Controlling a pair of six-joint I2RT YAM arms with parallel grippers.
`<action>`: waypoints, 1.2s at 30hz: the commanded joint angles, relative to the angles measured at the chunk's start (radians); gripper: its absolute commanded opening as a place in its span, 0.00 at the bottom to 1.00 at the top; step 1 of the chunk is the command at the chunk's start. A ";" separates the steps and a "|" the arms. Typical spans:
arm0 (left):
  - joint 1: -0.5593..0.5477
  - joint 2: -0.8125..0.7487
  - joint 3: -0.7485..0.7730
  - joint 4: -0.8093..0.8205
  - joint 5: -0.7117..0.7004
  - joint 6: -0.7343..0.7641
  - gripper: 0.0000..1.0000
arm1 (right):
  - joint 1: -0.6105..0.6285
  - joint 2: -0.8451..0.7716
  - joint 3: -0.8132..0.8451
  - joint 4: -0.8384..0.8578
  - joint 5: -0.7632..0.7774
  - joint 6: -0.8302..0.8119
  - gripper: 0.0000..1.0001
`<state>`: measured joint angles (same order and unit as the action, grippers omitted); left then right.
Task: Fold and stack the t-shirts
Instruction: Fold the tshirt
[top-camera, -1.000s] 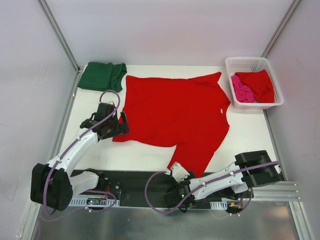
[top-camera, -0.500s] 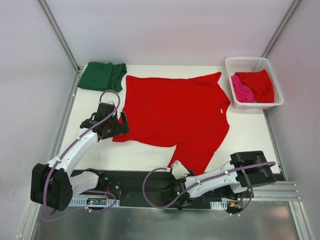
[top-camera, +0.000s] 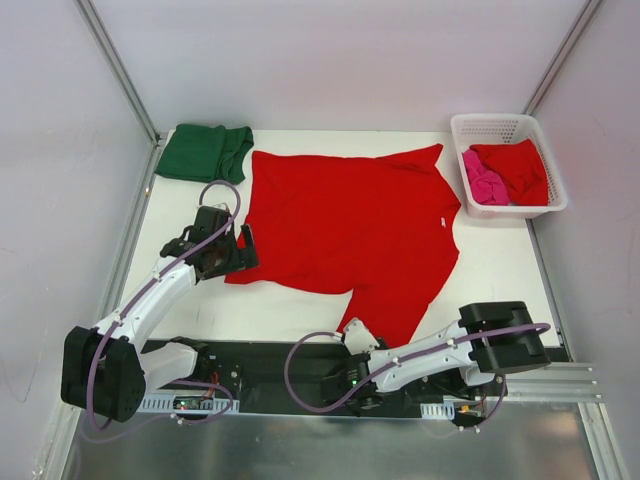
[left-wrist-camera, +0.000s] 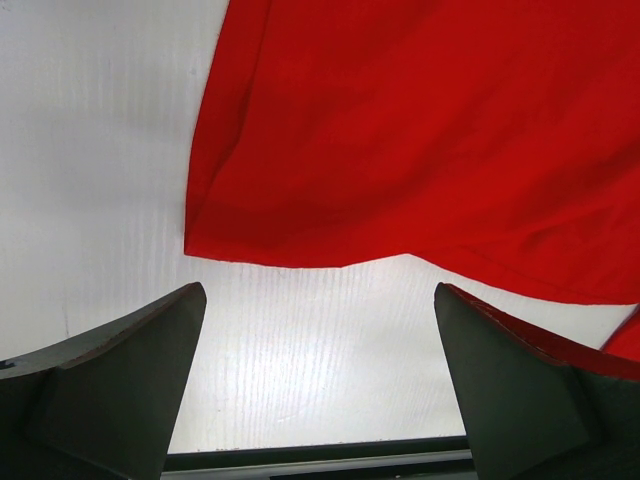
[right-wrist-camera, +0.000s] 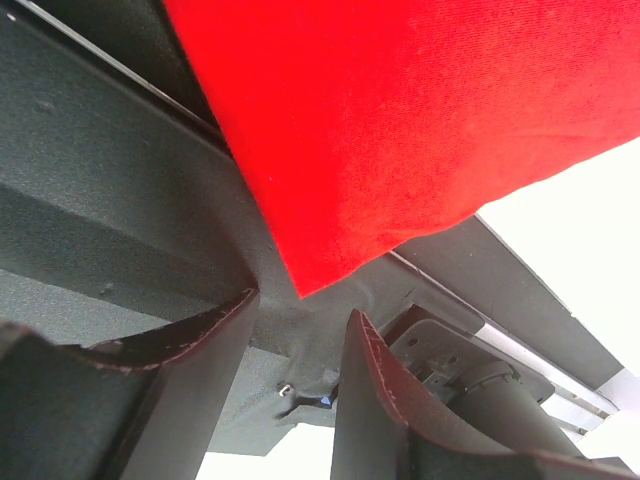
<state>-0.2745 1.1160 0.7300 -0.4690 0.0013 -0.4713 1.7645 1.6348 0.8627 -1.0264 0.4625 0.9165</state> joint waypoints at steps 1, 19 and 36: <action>-0.005 -0.015 0.002 -0.010 0.020 -0.006 0.99 | -0.028 0.034 -0.031 -0.020 0.091 0.042 0.44; -0.006 -0.018 -0.011 -0.010 0.017 -0.009 0.99 | -0.037 0.053 -0.019 -0.027 0.093 0.044 0.37; -0.005 -0.022 -0.017 -0.010 0.016 -0.009 0.99 | -0.056 0.086 0.032 -0.040 0.128 0.051 0.38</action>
<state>-0.2745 1.1160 0.7208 -0.4686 0.0013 -0.4713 1.7130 1.7111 0.8806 -1.0714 0.5571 0.9340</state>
